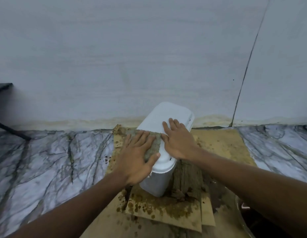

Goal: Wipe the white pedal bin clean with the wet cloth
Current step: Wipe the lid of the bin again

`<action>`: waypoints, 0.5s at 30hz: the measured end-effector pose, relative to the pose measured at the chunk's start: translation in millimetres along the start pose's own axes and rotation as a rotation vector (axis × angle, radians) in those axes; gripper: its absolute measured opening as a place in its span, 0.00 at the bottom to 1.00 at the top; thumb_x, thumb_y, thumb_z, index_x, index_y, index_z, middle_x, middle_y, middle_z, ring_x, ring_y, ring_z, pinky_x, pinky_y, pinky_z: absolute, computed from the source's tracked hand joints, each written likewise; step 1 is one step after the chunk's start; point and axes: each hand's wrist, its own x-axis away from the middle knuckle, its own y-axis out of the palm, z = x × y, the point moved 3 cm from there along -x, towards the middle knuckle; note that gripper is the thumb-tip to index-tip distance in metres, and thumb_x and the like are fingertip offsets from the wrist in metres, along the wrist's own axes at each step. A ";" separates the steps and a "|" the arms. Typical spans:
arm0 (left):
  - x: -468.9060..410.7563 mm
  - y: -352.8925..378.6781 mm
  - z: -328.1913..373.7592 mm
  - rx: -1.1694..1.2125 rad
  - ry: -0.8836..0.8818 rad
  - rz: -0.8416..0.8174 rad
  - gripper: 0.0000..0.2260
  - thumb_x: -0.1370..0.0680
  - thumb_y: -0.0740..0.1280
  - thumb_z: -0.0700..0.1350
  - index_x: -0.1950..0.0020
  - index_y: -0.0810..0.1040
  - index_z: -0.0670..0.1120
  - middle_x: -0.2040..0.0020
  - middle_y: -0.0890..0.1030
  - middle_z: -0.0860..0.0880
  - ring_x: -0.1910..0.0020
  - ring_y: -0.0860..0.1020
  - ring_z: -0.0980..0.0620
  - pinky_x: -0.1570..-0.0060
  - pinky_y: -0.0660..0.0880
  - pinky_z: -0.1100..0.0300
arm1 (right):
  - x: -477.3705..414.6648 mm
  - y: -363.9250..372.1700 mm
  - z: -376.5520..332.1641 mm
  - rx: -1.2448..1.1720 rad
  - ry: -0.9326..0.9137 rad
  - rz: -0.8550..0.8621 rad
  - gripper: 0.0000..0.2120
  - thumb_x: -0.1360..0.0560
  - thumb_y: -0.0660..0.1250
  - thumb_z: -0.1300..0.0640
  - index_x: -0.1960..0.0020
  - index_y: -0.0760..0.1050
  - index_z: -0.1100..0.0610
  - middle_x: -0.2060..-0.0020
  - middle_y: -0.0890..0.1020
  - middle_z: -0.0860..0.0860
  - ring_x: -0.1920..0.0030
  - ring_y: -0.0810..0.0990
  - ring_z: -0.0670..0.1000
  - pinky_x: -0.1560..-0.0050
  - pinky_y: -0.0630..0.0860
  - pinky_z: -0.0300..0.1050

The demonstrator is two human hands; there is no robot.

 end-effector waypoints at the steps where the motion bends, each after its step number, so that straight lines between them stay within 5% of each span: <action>1: 0.7 1.8 4.6 -0.063 -0.010 -0.002 0.35 0.23 0.42 0.69 0.18 0.52 0.55 0.18 0.49 0.55 0.20 0.40 0.59 0.22 0.36 0.49 | 5.3 -0.9 -0.2 0.000 0.005 -0.011 0.29 0.15 0.42 0.45 0.18 0.41 0.56 0.19 0.43 0.57 0.19 0.41 0.57 0.20 0.42 0.52; 7: 2.6 5.1 25.7 -0.188 -0.027 -0.007 0.35 0.21 0.41 0.69 0.18 0.46 0.54 0.17 0.44 0.52 0.20 0.37 0.55 0.22 0.36 0.46 | 23.2 -6.8 8.4 -0.056 0.046 -0.044 0.29 0.15 0.44 0.45 0.18 0.40 0.55 0.19 0.41 0.56 0.19 0.40 0.55 0.20 0.41 0.50; 15: -33.1 12.3 24.1 -0.166 -0.052 0.065 0.33 0.20 0.47 0.68 0.19 0.57 0.54 0.18 0.55 0.51 0.19 0.47 0.53 0.21 0.39 0.47 | -11.5 -7.2 39.2 -0.184 0.032 -0.060 0.29 0.16 0.48 0.42 0.18 0.47 0.51 0.18 0.47 0.51 0.19 0.44 0.52 0.21 0.44 0.50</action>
